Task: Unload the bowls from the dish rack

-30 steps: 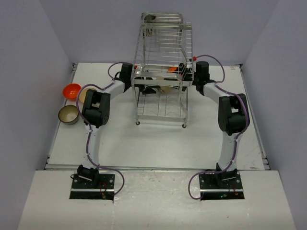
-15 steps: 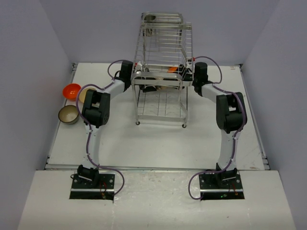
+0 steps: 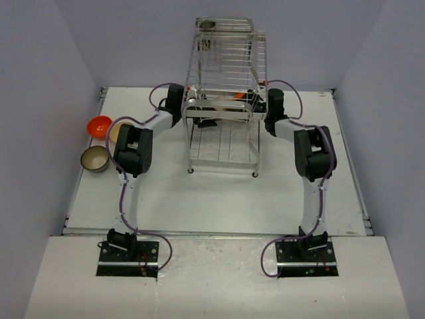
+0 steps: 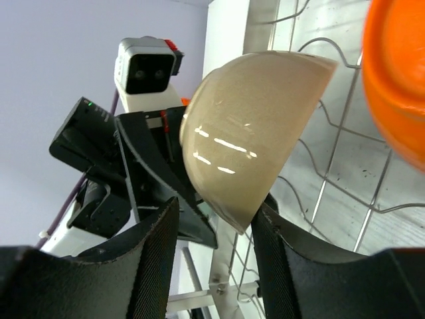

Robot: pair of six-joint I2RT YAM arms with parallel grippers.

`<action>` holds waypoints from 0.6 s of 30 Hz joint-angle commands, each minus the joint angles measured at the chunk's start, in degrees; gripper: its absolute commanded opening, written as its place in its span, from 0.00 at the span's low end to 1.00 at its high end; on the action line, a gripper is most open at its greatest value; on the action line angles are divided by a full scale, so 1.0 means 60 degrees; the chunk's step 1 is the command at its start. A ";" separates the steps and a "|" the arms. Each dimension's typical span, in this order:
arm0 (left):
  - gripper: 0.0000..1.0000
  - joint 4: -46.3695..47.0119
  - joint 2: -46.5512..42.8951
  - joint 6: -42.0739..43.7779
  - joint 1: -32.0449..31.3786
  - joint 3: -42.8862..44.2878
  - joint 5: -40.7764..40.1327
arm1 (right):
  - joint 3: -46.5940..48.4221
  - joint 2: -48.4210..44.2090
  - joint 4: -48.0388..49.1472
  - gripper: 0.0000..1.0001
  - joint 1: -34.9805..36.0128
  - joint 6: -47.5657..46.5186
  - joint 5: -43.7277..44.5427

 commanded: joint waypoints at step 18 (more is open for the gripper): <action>0.63 0.0687 -0.0277 -0.0092 0.0112 -0.0324 0.0116 | 0.0836 0.1713 0.2849 0.00 0.0335 0.2314 0.0465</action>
